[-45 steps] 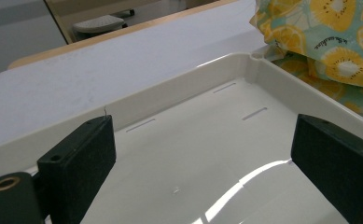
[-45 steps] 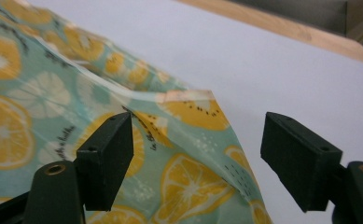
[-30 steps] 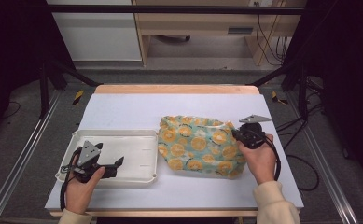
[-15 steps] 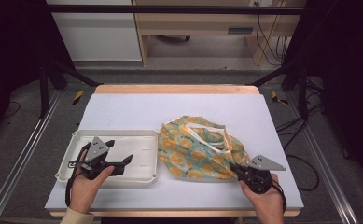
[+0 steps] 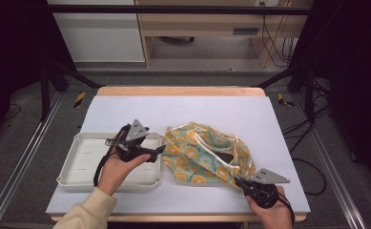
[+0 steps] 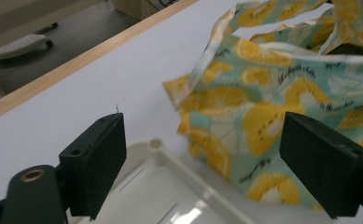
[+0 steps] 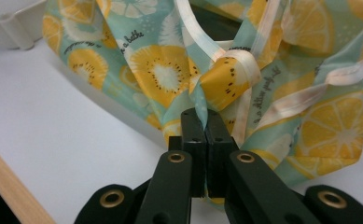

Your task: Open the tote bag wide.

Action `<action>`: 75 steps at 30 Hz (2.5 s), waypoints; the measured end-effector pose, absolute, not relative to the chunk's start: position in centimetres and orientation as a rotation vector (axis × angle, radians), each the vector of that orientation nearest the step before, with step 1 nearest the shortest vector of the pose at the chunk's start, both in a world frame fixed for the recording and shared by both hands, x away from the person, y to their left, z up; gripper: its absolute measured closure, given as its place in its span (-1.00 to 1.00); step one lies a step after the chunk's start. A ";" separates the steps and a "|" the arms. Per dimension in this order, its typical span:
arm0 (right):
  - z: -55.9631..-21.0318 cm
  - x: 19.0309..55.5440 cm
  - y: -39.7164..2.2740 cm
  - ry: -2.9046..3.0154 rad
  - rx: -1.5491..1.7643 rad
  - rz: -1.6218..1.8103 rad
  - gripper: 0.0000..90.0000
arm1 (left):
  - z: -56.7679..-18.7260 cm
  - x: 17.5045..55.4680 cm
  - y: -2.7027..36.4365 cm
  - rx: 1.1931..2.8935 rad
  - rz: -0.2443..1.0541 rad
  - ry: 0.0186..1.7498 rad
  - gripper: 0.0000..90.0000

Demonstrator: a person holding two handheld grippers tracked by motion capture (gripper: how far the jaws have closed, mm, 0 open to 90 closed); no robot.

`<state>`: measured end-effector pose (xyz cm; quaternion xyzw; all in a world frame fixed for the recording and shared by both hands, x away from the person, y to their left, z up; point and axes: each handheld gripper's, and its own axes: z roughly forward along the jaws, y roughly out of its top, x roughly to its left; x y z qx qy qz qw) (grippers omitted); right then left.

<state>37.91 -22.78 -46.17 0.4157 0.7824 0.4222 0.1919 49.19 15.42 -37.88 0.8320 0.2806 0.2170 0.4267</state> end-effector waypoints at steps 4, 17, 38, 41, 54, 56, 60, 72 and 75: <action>-46.6 37.3 -22.6 2.224 1.153 1.159 0.99 | -37.8 50.9 13.3 2.113 0.528 0.662 -0.61; -46.5 37.0 -23.2 2.173 1.172 1.153 0.98 | -38.8 52.3 11.0 2.156 0.402 0.683 0.22; -46.2 36.9 -23.6 2.096 1.206 1.167 0.59 | -42.6 42.4 15.7 2.096 0.423 0.543 0.99; -45.4 37.0 -23.4 2.085 1.216 1.145 0.15 | -42.6 42.1 15.7 2.087 0.441 0.531 0.99; -39.6 40.9 -21.1 2.155 1.163 1.144 -0.59 | -43.6 41.8 15.5 2.102 0.422 0.527 0.97; -39.5 42.1 -20.5 2.162 1.159 1.139 -0.51 | -43.6 41.8 15.5 2.104 0.421 0.526 0.97; -39.6 44.4 -19.2 2.185 1.153 1.099 -0.24 | -43.6 41.7 15.4 2.110 0.416 0.517 0.97; -39.1 45.4 -17.9 2.168 1.160 1.142 0.92 | -43.7 41.9 15.6 2.127 0.425 0.525 0.97; -38.4 43.6 -18.3 2.134 1.134 1.205 0.95 | -43.8 42.0 15.6 2.126 0.433 0.533 0.97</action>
